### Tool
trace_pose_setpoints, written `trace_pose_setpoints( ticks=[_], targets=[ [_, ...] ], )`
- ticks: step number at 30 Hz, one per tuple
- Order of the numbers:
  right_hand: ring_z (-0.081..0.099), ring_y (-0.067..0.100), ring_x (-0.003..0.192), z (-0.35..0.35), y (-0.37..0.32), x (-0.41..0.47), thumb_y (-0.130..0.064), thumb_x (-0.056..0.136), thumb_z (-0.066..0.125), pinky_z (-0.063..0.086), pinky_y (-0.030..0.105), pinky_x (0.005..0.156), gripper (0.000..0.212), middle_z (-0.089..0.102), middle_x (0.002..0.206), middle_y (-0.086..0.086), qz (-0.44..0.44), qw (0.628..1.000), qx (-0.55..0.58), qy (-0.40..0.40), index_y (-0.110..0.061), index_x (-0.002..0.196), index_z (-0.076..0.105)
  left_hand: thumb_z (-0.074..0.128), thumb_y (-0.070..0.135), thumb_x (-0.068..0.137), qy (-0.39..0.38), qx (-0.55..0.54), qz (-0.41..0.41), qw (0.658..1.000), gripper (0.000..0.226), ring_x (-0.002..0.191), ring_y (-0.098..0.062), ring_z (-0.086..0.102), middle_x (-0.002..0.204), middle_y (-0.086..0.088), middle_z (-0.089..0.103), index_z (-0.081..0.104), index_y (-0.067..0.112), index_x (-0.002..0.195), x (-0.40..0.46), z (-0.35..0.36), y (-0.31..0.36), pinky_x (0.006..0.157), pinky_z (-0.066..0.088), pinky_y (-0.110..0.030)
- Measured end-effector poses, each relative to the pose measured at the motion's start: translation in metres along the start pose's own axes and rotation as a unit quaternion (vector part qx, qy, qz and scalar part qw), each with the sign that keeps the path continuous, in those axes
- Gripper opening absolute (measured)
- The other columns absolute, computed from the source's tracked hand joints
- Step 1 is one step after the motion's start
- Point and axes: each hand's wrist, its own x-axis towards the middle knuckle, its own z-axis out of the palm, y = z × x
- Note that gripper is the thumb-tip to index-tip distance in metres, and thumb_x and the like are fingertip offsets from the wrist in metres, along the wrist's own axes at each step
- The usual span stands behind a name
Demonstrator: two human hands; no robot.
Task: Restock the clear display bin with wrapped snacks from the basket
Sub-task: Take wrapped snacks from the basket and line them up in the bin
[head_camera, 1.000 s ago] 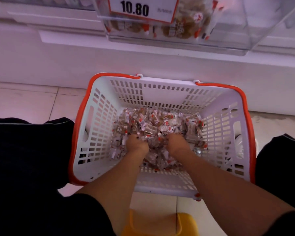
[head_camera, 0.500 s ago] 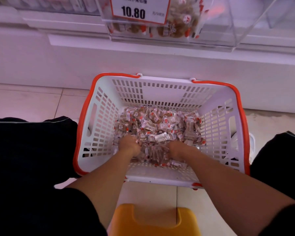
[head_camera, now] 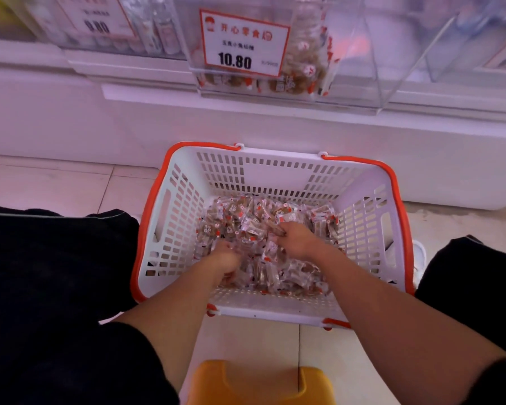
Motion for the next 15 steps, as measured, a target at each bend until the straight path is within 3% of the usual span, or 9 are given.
trace_pose_setpoints(
  ticks=[1, 3, 4, 5, 6, 9, 12, 15],
  targets=[
    [0.05, 0.016, 0.064, -0.002, -0.002, -0.004, -0.02, 0.099, 0.057, 0.041, 0.028, 0.062, 0.03, 0.052, 0.07, 0.003, -0.003, 1.0, -0.007, -0.002, -0.015, 0.071, 0.049, 0.038, -0.005, 0.095, -0.017, -0.016, 0.001, 1.0, 0.039, 0.094, -0.037, 0.069, 0.115, -0.022, 0.06, 0.043, 0.009, 0.13, -0.009, -0.001, 0.005, 0.077, 0.06, -0.049],
    [0.051, 0.017, 0.067, -0.007, -0.008, -0.015, -0.021, 0.098, 0.059, 0.04, 0.03, 0.064, 0.032, 0.052, 0.071, 0.003, -0.015, 0.999, -0.034, -0.005, -0.018, 0.069, 0.048, 0.038, -0.009, 0.082, -0.059, -0.045, 0.01, 0.997, 0.028, 0.061, -0.025, 0.06, 0.077, -0.014, 0.056, 0.051, -0.004, 0.107, -0.027, -0.009, 0.016, 0.054, 0.053, -0.036],
    [0.052, 0.018, 0.072, -0.012, -0.012, -0.021, -0.02, 0.098, 0.06, 0.04, 0.03, 0.067, 0.029, 0.055, 0.075, 0.004, -0.024, 0.999, -0.042, -0.003, -0.017, 0.07, 0.05, 0.042, -0.006, 0.075, -0.087, -0.068, 0.012, 0.994, 0.037, 0.051, -0.021, 0.05, 0.065, -0.009, 0.046, 0.036, -0.013, 0.111, -0.035, -0.014, 0.022, 0.048, 0.047, -0.032],
    [0.054, 0.017, 0.074, -0.018, -0.017, -0.028, -0.018, 0.097, 0.06, 0.041, 0.028, 0.068, 0.026, 0.057, 0.079, 0.005, -0.036, 0.998, -0.046, 0.003, -0.018, 0.072, 0.052, 0.048, -0.001, 0.07, -0.112, -0.074, 0.02, 0.991, 0.026, 0.047, -0.018, 0.044, 0.062, -0.005, 0.041, 0.034, 0.02, 0.078, -0.048, -0.021, 0.032, 0.046, 0.044, -0.03],
    [0.054, 0.015, 0.073, -0.024, -0.021, -0.036, -0.016, 0.096, 0.061, 0.042, 0.024, 0.066, 0.026, 0.058, 0.081, 0.005, -0.046, 0.998, -0.047, 0.007, -0.02, 0.072, 0.053, 0.055, 0.006, 0.071, -0.14, -0.076, 0.039, 0.986, 0.002, 0.047, -0.016, 0.043, 0.062, -0.003, 0.042, 0.053, 0.006, 0.073, -0.06, -0.026, 0.042, 0.046, 0.043, -0.029],
    [0.055, 0.018, 0.062, -0.044, -0.038, -0.059, -0.011, 0.093, 0.065, 0.044, 0.025, 0.061, 0.016, 0.06, 0.071, 0.009, -0.055, 0.998, -0.02, 0.008, -0.013, 0.078, 0.063, 0.062, 0.021, 0.089, -0.15, 0.004, 0.113, 0.982, 0.012, 0.046, -0.013, 0.049, 0.055, 0.003, 0.048, 0.069, 0.012, 0.093, -0.09, -0.047, 0.074, 0.047, 0.046, -0.026],
    [0.054, 0.012, 0.045, -0.068, -0.059, -0.087, -0.002, 0.093, 0.063, 0.046, 0.024, 0.05, 0.01, 0.056, 0.052, 0.004, -0.063, 0.995, 0.082, 0.003, -0.001, 0.085, 0.069, 0.06, 0.023, 0.095, -0.148, 0.099, 0.167, 0.97, 0.014, 0.055, -0.016, 0.063, 0.059, -0.001, 0.06, 0.066, 0.01, 0.097, -0.133, -0.071, 0.106, 0.054, 0.055, -0.029],
    [0.052, 0.014, 0.053, -0.101, -0.095, -0.117, -0.006, 0.094, 0.064, 0.048, 0.024, 0.053, 0.011, 0.055, 0.073, 0.014, -0.093, 0.967, 0.235, 0.008, 0.004, 0.099, 0.066, 0.063, 0.038, 0.095, -0.166, 0.064, 0.215, 0.96, 0.029, 0.068, -0.021, 0.071, 0.07, -0.005, 0.066, 0.063, 0.01, 0.097, -0.185, -0.09, 0.134, 0.062, 0.06, -0.033]
  ],
)
